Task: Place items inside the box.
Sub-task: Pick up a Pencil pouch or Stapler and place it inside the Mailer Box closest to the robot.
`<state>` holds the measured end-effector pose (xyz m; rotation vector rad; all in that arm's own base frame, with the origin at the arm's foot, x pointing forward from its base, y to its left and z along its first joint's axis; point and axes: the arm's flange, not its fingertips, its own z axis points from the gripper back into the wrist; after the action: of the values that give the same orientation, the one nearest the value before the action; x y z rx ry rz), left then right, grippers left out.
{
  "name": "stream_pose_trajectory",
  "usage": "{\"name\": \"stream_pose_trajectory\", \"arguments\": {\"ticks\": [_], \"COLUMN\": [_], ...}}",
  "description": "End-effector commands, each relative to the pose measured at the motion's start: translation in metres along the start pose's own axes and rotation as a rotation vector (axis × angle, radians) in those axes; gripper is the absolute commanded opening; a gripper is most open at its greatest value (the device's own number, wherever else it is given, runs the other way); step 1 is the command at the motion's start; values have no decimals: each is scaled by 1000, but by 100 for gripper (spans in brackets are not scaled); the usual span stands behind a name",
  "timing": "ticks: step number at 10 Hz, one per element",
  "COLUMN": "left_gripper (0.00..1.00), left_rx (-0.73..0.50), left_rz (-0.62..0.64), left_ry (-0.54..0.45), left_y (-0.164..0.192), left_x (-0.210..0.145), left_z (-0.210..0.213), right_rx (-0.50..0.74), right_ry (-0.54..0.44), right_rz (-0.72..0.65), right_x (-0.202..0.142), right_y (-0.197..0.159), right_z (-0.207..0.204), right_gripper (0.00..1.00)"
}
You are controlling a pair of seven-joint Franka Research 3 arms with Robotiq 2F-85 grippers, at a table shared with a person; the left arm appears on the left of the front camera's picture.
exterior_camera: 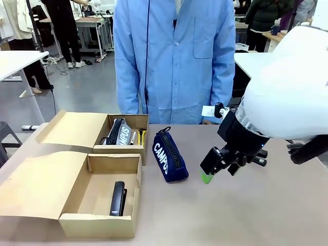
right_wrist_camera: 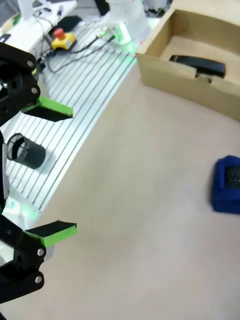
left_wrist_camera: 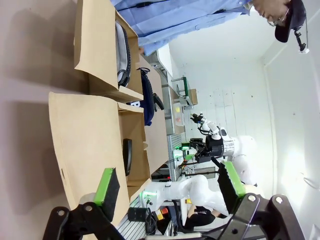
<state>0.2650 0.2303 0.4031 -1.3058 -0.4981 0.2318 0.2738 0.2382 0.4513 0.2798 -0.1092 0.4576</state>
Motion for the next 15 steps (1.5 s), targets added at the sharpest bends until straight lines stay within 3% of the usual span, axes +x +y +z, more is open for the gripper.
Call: {"name": "stream_pose_trajectory", "arguments": {"ticks": [1, 2, 3, 5, 8, 9, 11, 12, 15], "left_gripper": [100, 100, 100, 100, 100, 100, 100, 100, 100], "left_rx": [-14, -14, -14, -14, -14, -14, -14, -14, -14], "left_rz": [-16, -16, -16, -16, -16, -16, -16, -16, -16], "left_ry": [0, 0, 0, 0, 0, 0, 0, 0, 0], "left_y": [-1, -1, -1, -1, -1, -1, -1, -1, -1], "left_x": [-2, -2, -2, -2, -2, -2, -2, -2, -2], "left_z": [0, 0, 0, 0, 0, 0, 0, 0, 0], "right_rx": [153, 0, -137, -223, -215, -118, -61, -39, 15], "right_ry": [-30, 0, 50, 59, 115, 200, 179, 375, 404], "right_rz": [-94, 0, 13, 87, 89, 155, 120, 94, -144], "right_x": [11, 0, 14, 45, 39, 25, -3, -24, -58], "right_y": [-7, 0, 16, 47, 37, 19, -2, -11, -48], "right_z": [3, 0, -10, -19, -16, -11, -5, -7, -8], "right_gripper": [100, 100, 100, 100, 100, 100, 100, 100, 100]}}
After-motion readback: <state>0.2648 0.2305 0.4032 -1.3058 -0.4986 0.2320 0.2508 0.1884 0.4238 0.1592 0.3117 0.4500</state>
